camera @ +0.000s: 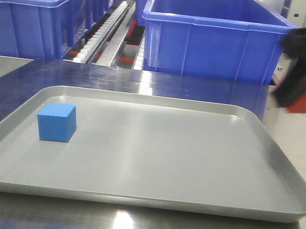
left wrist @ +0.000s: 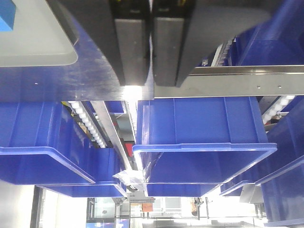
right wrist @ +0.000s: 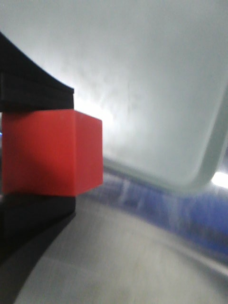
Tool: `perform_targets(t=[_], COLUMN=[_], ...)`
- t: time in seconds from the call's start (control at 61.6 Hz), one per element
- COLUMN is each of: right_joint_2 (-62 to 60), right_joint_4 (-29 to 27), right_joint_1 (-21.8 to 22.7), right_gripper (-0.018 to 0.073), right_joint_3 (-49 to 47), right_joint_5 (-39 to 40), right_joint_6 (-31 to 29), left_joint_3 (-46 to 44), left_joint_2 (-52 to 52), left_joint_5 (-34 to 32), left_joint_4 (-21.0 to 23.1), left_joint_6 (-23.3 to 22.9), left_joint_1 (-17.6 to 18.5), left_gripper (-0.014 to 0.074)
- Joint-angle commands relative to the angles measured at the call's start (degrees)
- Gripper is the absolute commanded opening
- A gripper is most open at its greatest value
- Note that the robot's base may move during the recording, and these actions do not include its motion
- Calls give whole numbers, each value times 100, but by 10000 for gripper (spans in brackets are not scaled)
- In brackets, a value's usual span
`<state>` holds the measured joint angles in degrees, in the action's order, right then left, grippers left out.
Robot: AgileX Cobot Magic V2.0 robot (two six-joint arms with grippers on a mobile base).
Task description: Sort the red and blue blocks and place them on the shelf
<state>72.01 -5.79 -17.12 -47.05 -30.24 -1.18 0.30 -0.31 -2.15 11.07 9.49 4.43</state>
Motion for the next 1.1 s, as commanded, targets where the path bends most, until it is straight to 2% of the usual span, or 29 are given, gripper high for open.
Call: perform_targets(t=[0.0,0.211,0.325,0.487,0.876,0.99,1.087], right_joint_2=[-676,-2045,-2795,-3810,-5729,-5882,-5886], right_joint_4=[94,390,642,1001,956,906,764], right_joint_1=[369,1138,1354,1383,1383,1383,1383], right_gripper=[77,77,77,77,77,77,77], right_joint_3=[200,1121,1567,1987,2558,2699,2872], right_joint_5=[612,1138,1312,1325,1333,1586,2202], right_joint_6=[-78,308,501,501,501,501,501], left_joint_3=[155,155,155,155,155,155,155], left_joint_2=[-79,-79,-79,-79,-79,-79,-79], left_joint_5=[-470,-470,-470,-470,-470,-470,-470], left_joint_4=[54,54,54,54,54,54,54], left_joint_6=[-34,-34,-34,-34,-34,-34,-34], left_joint_1=[42,42,42,42,42,42,42], left_gripper=[124,124,124,124,124,124,124])
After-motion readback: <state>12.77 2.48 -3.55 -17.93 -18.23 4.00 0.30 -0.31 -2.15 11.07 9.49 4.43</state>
